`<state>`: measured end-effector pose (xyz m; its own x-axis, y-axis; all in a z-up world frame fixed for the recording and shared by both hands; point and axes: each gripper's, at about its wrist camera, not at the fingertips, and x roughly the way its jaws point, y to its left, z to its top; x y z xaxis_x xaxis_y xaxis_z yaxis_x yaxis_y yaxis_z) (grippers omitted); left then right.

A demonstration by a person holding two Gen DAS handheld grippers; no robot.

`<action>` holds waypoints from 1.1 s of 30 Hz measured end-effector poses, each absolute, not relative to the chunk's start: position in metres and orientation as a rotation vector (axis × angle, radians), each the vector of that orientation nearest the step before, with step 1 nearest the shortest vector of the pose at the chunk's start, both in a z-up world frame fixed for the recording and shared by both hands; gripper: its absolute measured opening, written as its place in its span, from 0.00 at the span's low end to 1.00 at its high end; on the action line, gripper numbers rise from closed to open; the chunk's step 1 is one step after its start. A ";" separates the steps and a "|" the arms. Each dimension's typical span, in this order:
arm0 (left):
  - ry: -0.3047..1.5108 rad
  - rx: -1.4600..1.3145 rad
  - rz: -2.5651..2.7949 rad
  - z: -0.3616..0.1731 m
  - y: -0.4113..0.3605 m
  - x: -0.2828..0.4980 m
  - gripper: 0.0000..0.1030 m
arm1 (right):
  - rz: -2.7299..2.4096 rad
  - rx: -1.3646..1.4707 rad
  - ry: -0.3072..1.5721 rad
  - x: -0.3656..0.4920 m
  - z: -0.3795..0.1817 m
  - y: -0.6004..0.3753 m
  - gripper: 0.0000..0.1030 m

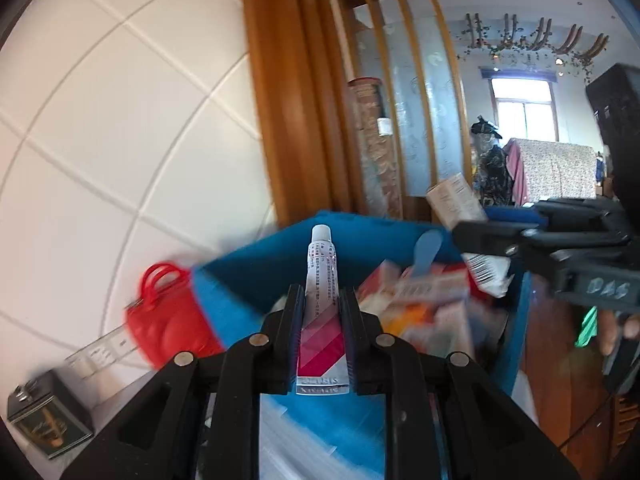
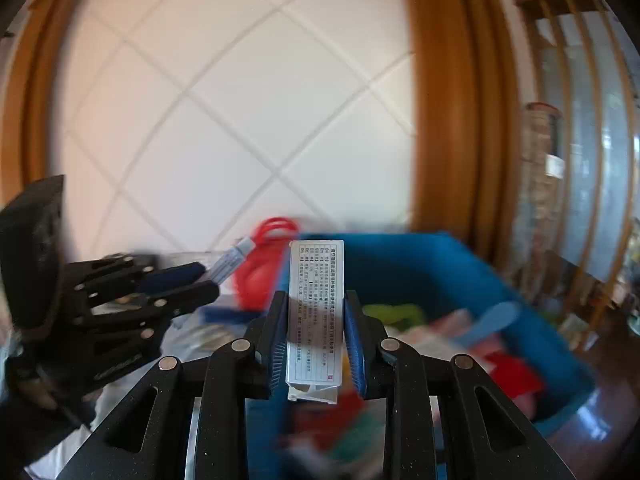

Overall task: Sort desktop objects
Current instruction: 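Carry the tube and white box over the blue crate, then open both tools to drop the tube and box into the crate, then move both tools back to the remaining items on the bed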

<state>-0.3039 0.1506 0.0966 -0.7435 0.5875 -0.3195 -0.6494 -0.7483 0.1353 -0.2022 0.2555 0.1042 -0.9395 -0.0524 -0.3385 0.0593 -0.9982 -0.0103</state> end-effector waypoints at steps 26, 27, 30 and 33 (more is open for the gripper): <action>0.284 -0.284 2.767 0.133 0.255 -0.292 0.90 | -3.216 0.475 -0.131 -0.227 0.117 0.410 0.85; 0.290 -0.282 2.770 0.133 0.253 -0.290 0.90 | -3.222 0.480 -0.118 -0.226 0.116 0.409 0.86; 0.287 -0.278 2.786 0.132 0.247 -0.284 0.90 | -3.231 0.479 -0.116 -0.224 0.115 0.407 0.88; 0.279 -0.276 2.811 0.132 0.238 -0.278 0.90 | -3.238 0.455 -0.111 -0.219 0.116 0.402 0.92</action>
